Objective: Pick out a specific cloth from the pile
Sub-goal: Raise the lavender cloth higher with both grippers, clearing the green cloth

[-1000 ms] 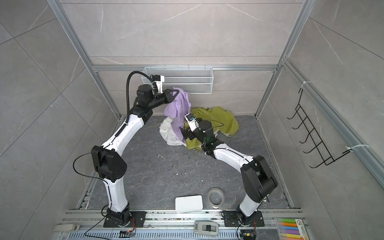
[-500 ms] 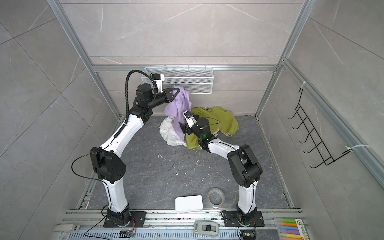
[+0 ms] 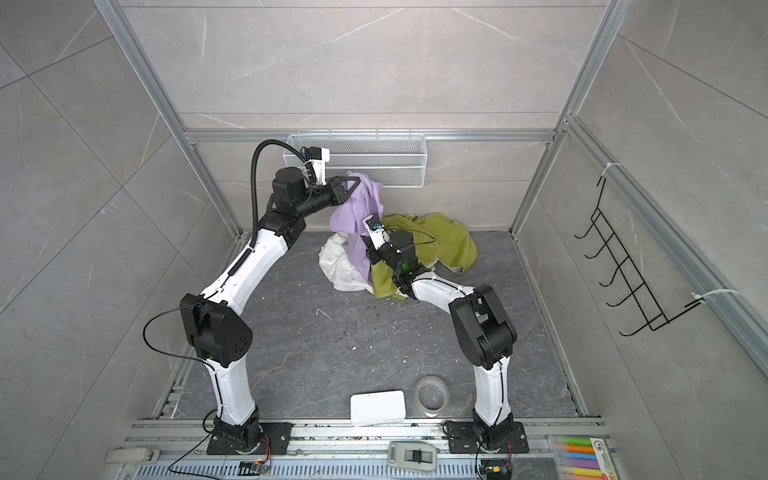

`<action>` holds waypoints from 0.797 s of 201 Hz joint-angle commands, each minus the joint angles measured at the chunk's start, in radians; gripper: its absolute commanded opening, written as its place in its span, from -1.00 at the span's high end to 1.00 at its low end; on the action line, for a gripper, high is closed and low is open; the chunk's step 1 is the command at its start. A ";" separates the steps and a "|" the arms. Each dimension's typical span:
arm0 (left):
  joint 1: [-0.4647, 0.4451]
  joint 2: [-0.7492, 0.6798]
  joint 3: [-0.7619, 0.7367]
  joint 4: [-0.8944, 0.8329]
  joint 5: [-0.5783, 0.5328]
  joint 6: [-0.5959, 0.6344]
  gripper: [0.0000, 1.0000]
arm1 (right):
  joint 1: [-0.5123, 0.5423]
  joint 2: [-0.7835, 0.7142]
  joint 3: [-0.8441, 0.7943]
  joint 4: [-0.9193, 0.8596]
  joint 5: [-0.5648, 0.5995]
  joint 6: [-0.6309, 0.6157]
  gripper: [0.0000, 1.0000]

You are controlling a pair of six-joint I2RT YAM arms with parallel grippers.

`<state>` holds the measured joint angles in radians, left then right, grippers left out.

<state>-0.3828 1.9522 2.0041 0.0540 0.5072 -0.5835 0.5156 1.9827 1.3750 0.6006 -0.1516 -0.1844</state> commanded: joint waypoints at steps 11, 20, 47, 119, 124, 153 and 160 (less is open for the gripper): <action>-0.006 -0.072 0.028 0.103 0.021 0.001 1.00 | 0.000 0.011 0.057 -0.039 -0.048 0.038 0.62; -0.005 -0.072 0.026 0.102 0.019 0.004 1.00 | 0.000 0.007 0.066 -0.048 -0.055 0.039 0.69; -0.005 -0.070 0.018 0.105 0.018 0.003 1.00 | 0.000 -0.009 0.075 -0.052 -0.065 0.043 0.78; -0.005 -0.085 -0.024 0.127 0.007 0.003 1.00 | 0.000 -0.055 0.095 -0.064 -0.077 0.042 0.94; -0.005 -0.087 -0.030 0.129 0.006 0.003 1.00 | 0.000 -0.059 0.094 -0.065 -0.077 0.041 0.95; -0.006 -0.096 -0.051 0.147 0.000 -0.003 1.00 | 0.000 -0.080 0.096 -0.066 -0.080 0.039 0.96; -0.006 -0.096 -0.053 0.148 -0.001 -0.004 1.00 | 0.000 -0.084 0.094 -0.067 -0.079 0.039 0.96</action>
<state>-0.3836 1.9320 1.9476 0.1127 0.5049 -0.5835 0.5156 1.9743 1.4342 0.5167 -0.2157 -0.1497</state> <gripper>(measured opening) 0.072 0.079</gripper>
